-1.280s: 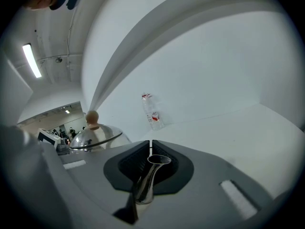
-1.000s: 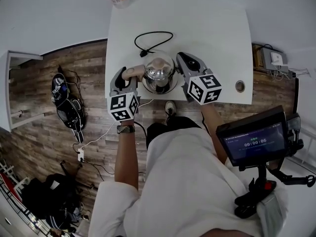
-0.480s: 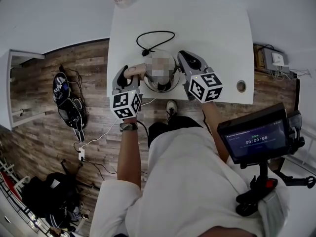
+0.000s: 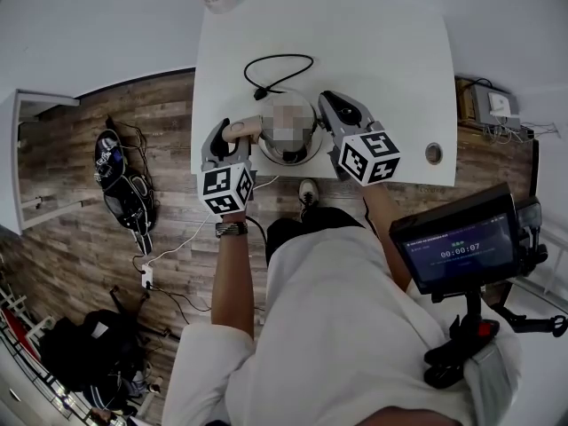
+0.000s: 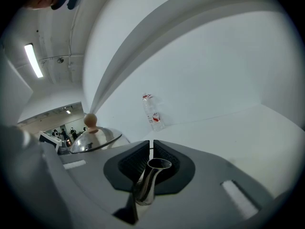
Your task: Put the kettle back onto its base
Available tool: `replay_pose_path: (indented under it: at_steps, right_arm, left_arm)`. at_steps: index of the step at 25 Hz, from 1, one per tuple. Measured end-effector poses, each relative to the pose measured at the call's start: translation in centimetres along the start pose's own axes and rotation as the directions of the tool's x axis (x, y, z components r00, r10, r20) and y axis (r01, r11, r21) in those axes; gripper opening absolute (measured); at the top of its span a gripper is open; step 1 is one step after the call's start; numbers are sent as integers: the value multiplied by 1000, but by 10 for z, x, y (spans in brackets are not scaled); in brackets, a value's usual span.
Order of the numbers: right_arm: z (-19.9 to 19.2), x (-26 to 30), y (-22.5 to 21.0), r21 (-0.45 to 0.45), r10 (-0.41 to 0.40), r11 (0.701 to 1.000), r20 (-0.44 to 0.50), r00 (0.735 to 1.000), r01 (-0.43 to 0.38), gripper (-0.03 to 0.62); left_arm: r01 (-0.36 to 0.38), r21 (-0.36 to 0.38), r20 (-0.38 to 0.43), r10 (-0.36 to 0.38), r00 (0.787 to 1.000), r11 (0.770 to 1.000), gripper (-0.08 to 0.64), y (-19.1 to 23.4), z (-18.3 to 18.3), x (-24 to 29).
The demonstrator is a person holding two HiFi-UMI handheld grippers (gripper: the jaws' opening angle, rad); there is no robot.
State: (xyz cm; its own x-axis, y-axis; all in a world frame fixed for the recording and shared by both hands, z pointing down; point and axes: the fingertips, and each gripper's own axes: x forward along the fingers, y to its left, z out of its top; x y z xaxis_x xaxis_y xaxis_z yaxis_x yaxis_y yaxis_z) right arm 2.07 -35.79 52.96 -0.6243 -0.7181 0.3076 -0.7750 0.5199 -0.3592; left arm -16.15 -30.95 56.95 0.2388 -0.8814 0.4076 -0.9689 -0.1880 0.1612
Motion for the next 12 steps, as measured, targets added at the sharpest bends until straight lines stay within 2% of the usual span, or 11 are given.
replay_pose_path:
  at_steps: [12]
  right_arm:
    - [-4,-2,-1,11,-3,1000,-4,1000,3,18]
  left_arm:
    - [1,17,-22,-1,1000,1000,150,-2,-7,1]
